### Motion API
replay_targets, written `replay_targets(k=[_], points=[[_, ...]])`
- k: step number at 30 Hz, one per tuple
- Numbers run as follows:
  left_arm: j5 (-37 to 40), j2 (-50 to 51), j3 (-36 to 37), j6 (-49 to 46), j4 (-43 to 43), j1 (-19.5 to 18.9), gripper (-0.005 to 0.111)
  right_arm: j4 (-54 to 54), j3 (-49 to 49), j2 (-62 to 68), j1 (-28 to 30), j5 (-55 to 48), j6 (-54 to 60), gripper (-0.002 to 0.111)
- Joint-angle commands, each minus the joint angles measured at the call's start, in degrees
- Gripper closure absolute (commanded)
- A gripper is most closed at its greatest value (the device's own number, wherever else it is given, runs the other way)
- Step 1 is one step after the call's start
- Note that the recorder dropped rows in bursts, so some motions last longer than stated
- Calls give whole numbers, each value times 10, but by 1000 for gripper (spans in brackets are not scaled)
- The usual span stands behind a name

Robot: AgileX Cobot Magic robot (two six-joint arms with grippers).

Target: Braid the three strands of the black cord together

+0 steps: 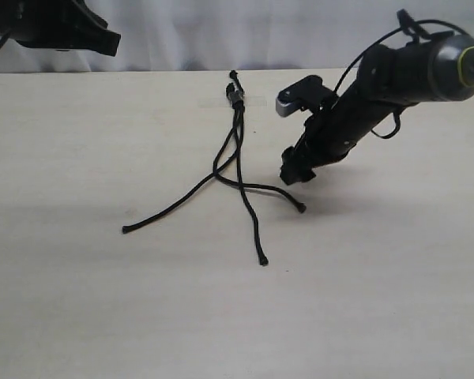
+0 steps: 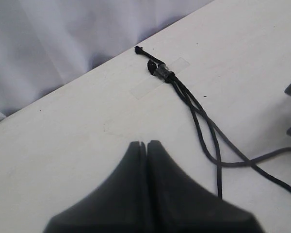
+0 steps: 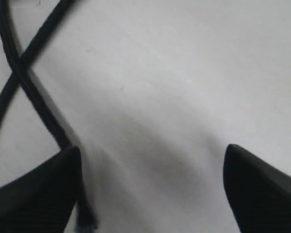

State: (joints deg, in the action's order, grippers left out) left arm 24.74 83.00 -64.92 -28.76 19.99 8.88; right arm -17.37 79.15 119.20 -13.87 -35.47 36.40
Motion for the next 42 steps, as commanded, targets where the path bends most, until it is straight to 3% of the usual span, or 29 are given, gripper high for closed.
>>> replay_targets(k=[1,7,8,16,20,24,29,42], points=[[-3,-2,2,-15,7,1,107,1,0,-99,23,6,-28,51],[-93,-61,58,-15,8,30,107,-32,-97,-284,55,109,-29,102],[-116,-82,76,-15,8,37,107,-41,-128,-320,59,134,-32,104],[-343,-269,270,5,14,102,107,-136,-367,-573,37,375,-48,104],[-431,-359,370,42,19,112,107,-152,-455,-678,31,415,-56,104],[-407,-435,416,55,17,112,107,-152,-517,-749,31,415,-79,104],[-371,-488,420,55,17,112,107,-152,-580,-818,31,412,-133,104],[-371,-517,421,37,17,111,107,-152,-612,-889,31,414,-133,104]])
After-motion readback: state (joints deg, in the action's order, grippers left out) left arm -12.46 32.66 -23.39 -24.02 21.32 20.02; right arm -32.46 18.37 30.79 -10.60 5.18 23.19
